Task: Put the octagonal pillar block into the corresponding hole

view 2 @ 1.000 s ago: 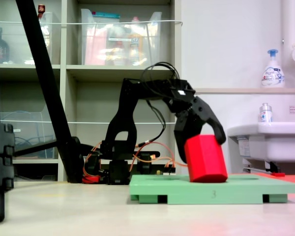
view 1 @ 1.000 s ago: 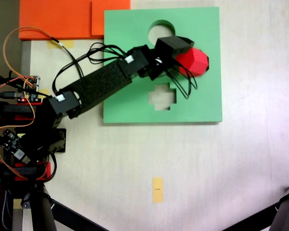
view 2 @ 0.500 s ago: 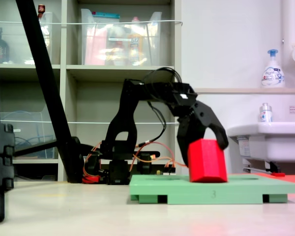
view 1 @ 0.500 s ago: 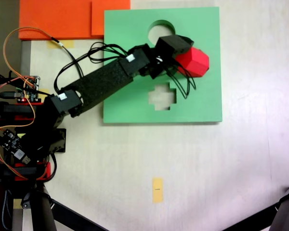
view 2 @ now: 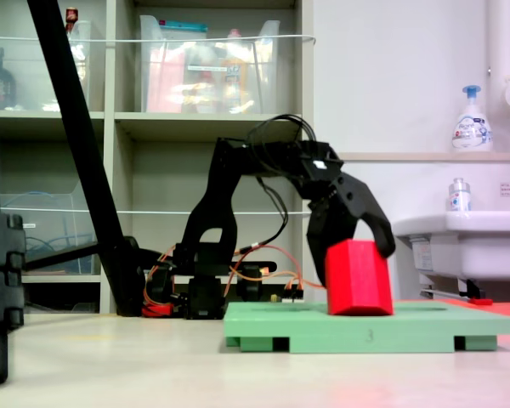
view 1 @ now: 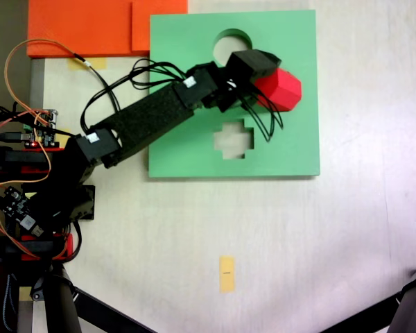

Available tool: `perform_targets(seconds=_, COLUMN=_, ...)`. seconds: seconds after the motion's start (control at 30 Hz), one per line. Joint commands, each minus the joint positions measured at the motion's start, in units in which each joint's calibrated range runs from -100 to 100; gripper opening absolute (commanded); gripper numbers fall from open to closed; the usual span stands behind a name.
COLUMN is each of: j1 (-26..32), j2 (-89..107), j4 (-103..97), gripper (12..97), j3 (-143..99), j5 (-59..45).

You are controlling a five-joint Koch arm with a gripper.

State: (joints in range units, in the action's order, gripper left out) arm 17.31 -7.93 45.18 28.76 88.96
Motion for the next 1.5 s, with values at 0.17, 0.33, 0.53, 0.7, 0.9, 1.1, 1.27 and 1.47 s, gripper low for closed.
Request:
perform_targets(seconds=0.17, j1=-0.4, j2=-3.0, j4=-5.7, gripper=24.6, j3=8.4, j5=4.8)
perform_targets(seconds=0.33, j1=0.1, j2=-3.4, j4=-5.4, gripper=24.6, j3=8.5, j5=5.5)
perform_targets(seconds=0.53, j1=1.0, j2=1.5, j4=-0.3, gripper=24.8, j3=8.1, j5=5.5)
perform_targets(seconds=0.7, j1=1.6, j2=9.6, j4=4.6, gripper=24.9, j3=8.1, j5=5.4)
perform_targets(seconds=0.9, j1=1.9, j2=12.5, j4=8.3, gripper=25.0, j3=8.2, j5=5.5)
perform_targets(seconds=1.1, j1=2.0, j2=10.6, j4=8.4, gripper=24.9, j3=8.1, j5=5.5)
perform_targets(seconds=1.27, j1=2.1, j2=8.8, j4=8.8, gripper=25.0, j3=7.6, j5=5.4)
perform_targets(seconds=1.47, j1=2.5, j2=14.1, j4=14.7, gripper=24.9, j3=7.6, j5=5.5)
